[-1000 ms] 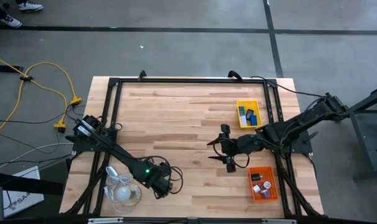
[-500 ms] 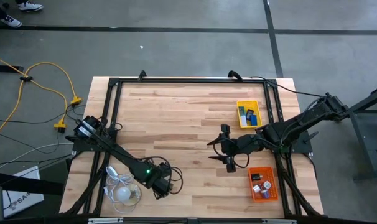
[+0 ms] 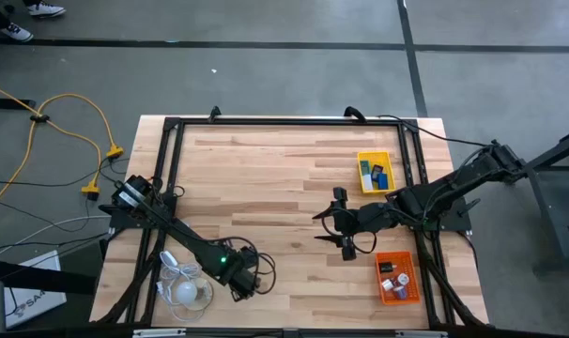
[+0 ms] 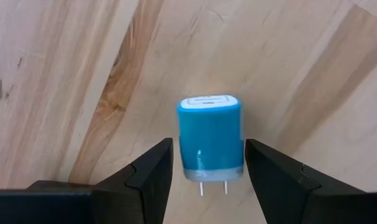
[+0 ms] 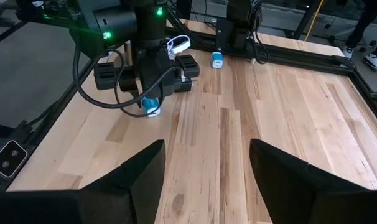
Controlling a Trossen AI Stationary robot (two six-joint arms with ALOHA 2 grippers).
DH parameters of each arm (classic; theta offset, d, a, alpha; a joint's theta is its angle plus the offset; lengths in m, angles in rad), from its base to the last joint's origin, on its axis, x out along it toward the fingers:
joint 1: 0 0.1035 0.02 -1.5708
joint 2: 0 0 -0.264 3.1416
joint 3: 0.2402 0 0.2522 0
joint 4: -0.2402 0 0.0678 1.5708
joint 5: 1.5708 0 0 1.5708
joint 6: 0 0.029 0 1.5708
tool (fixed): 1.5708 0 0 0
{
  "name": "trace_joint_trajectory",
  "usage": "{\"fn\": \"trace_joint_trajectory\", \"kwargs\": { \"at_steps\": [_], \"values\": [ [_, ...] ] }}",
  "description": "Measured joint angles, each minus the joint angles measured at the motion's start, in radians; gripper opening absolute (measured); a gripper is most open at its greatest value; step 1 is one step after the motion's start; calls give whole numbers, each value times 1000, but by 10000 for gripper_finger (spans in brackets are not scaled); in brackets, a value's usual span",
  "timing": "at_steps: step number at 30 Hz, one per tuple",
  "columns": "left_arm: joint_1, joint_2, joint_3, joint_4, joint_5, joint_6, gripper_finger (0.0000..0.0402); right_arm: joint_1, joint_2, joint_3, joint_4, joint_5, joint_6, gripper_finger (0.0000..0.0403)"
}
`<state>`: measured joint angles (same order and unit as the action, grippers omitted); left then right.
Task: Pick & Place Office items
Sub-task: Put the right light blue charger adapter into the orange bin
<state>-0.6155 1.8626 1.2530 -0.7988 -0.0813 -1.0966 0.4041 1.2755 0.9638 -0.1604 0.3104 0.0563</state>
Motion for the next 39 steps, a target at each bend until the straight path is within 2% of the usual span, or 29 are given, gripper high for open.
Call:
{"fn": "trace_joint_trajectory", "kwargs": {
  "at_steps": [5,13,22,28,39],
  "values": [
    [0,0,0,-1,-1,-1,185,0,0,0,0,0,0,221],
    [0,0,0,-1,-2,-3,127,0,0,0,0,0,0,221],
    [0,0,0,-1,-2,9,135,0,0,0,0,0,0,221],
    [10,0,0,39,-25,93,135,0,0,0,0,0,0,221],
    [110,-3,1,169,-48,343,135,0,0,0,0,0,0,221]
  ]
}}
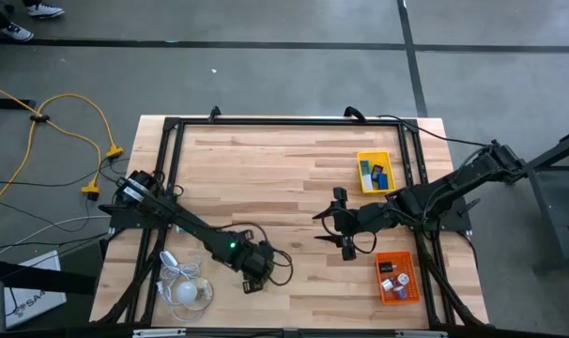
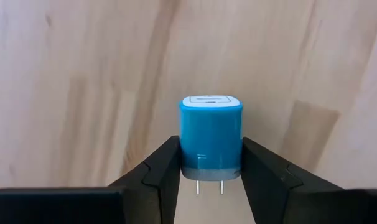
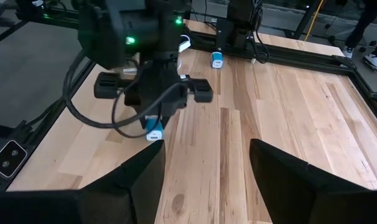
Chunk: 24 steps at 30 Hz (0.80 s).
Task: Pick & Place Office items
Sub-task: Put the right light blue charger adapter into the orange bin
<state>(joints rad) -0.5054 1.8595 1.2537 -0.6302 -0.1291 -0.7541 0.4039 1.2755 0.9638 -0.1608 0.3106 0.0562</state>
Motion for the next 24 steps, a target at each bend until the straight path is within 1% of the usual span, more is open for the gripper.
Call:
{"fn": "trace_joint_trajectory", "kwargs": {
  "at_steps": [5,15,18,24],
  "values": [
    [52,0,0,64,0,105,135,0,0,0,0,0,0,221],
    [151,-1,0,288,0,336,136,0,0,0,0,0,0,221],
    [165,-2,0,305,-1,392,136,0,0,0,0,0,0,221],
    [165,-9,0,330,-6,424,136,0,0,0,0,0,0,221]
  ]
}}
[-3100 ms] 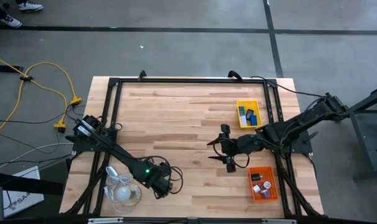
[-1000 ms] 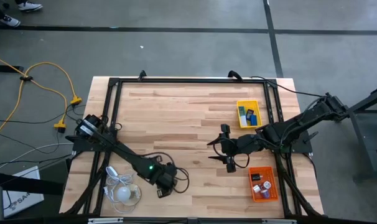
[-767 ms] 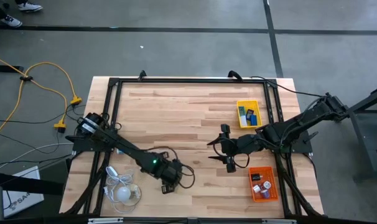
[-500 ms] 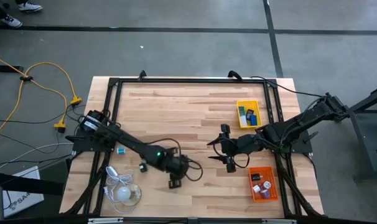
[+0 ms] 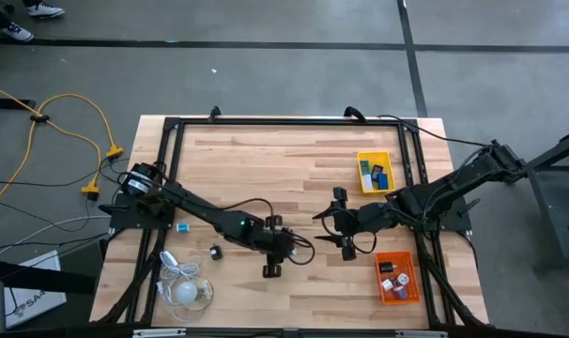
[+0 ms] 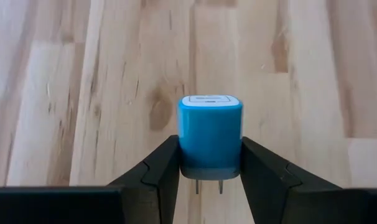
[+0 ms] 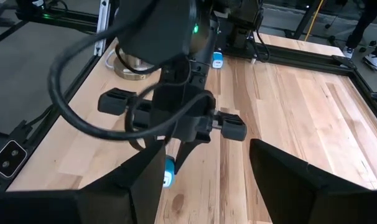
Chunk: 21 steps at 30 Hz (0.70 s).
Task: Pick & Place Office items
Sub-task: Put the right light blue charger adapter into the orange bin
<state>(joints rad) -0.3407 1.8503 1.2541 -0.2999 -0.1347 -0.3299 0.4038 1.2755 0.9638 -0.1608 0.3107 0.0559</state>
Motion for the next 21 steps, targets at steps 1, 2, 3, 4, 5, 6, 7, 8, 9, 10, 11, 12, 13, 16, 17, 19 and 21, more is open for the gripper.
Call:
{"fn": "trace_joint_trajectory", "kwargs": {
  "at_steps": [1,2,3,4,5,6,7,8,9,10,11,12,13,16,17,19,21],
  "values": [
    [-1,-3,0,9,-7,8,136,0,0,0,0,0,0,221],
    [-3,-7,0,12,-16,16,136,0,0,0,0,0,0,221],
    [-4,-9,0,14,-29,22,136,0,0,0,0,0,0,221],
    [-5,-10,0,22,-40,27,136,0,0,0,1,0,0,221],
    [-7,-10,0,29,-49,28,136,0,0,0,1,0,0,221],
    [-9,-10,-1,31,-58,28,136,0,0,0,0,0,0,221],
    [-9,-10,-4,42,-60,28,136,0,0,0,1,0,0,221],
    [-9,-10,-12,69,-64,28,136,0,0,0,1,0,0,221],
    [-9,-10,-25,106,-67,28,136,0,0,0,1,0,0,221],
    [-9,-10,-41,151,-66,28,136,0,0,0,1,0,0,221],
    [-9,-10,-59,191,-67,28,136,0,0,0,1,0,0,221],
    [-9,-10,-78,234,-67,28,136,0,0,0,1,0,0,221],
    [-9,-10,-98,276,-67,28,136,0,0,0,1,0,0,221],
    [-13,-10,-125,351,-70,26,136,0,0,0,1,0,0,221],
    [-16,-10,-125,350,-73,26,136,0,0,0,1,0,0,221],
    [-22,-10,-126,349,-82,26,136,0,0,0,1,0,0,221],
    [-26,-10,-126,351,-85,26,136,0,0,0,1,0,0,221]
  ]
}}
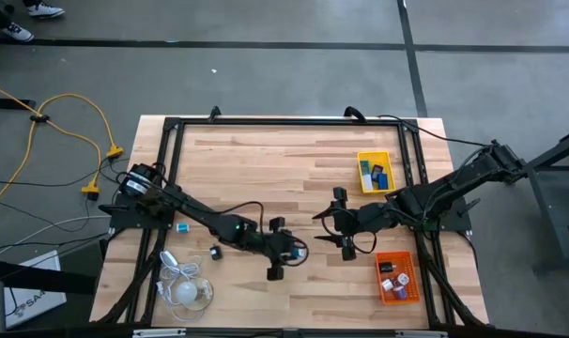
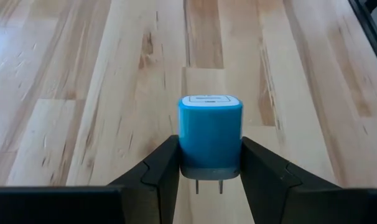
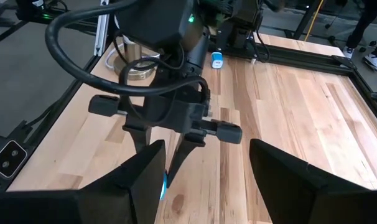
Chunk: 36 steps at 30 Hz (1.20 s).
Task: Pick & Place Office items
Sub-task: Put the right light blue charger adapter into the orange bin
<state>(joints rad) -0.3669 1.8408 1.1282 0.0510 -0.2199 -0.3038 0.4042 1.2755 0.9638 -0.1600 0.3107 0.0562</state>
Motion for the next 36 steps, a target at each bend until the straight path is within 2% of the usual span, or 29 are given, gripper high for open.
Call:
{"fn": "trace_joint_trajectory", "kwargs": {
  "at_steps": [24,31,36],
  "values": [
    [-5,0,0,2,-1,18,136,0,0,0,23,0,8,221],
    [-5,0,0,3,-1,18,136,1,0,0,31,-38,268,221],
    [-5,0,0,3,-1,24,136,2,0,0,32,-58,349,221]
  ]
}}
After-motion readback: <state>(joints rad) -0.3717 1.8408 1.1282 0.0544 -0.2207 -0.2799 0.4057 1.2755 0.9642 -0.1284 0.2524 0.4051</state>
